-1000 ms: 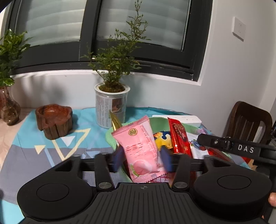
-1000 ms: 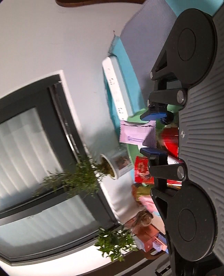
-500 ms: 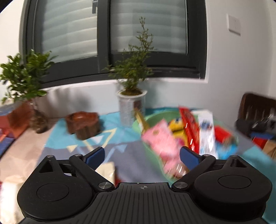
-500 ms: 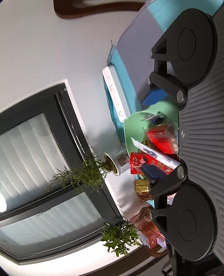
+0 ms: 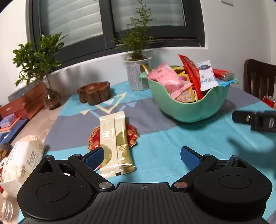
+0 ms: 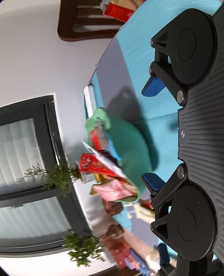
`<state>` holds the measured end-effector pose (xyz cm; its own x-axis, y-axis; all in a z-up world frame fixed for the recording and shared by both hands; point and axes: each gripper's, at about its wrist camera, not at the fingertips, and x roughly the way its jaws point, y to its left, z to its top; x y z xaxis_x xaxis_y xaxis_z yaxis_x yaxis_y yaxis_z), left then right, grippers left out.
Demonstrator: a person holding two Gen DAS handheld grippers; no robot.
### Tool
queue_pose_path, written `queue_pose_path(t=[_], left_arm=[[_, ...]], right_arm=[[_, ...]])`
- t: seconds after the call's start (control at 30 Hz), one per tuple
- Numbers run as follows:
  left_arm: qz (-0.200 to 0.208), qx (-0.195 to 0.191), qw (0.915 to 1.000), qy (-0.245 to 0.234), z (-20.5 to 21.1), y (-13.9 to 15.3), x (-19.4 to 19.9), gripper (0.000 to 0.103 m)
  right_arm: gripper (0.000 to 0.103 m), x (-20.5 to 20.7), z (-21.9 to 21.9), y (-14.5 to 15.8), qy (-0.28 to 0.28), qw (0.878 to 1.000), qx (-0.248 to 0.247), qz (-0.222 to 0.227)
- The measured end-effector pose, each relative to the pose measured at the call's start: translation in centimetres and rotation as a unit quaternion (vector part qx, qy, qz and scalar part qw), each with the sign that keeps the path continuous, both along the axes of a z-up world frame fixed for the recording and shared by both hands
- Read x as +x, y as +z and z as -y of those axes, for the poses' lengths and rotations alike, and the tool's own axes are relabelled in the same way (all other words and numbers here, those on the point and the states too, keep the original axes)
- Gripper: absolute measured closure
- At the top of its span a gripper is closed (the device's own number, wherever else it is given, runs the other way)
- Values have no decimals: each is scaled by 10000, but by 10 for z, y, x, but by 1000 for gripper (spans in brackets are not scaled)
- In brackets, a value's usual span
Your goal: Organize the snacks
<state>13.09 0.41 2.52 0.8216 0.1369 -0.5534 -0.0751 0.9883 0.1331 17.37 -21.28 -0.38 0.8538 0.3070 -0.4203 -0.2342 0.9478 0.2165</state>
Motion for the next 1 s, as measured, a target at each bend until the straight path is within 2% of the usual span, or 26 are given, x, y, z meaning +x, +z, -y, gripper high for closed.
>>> queue_pose_path(t=[0.1, 0.3, 0.6, 1.0], left_arm=[[-33, -91, 9999, -55, -4, -2, 1, 0], [-96, 24, 10000, 3, -5, -5, 4, 0], [-296, -83, 9995, -20, -7, -10, 9, 0], [-290, -105, 9994, -160, -5, -12, 10, 0]], right_arm=[[6, -4, -9, -12, -37, 9996, -283, 41], [6, -7, -22, -25, 78, 9972, -730, 114], [5, -13, -31, -31, 223, 9940, -1049, 234], [4, -13, -30, -33, 230, 9934, -1101, 237]])
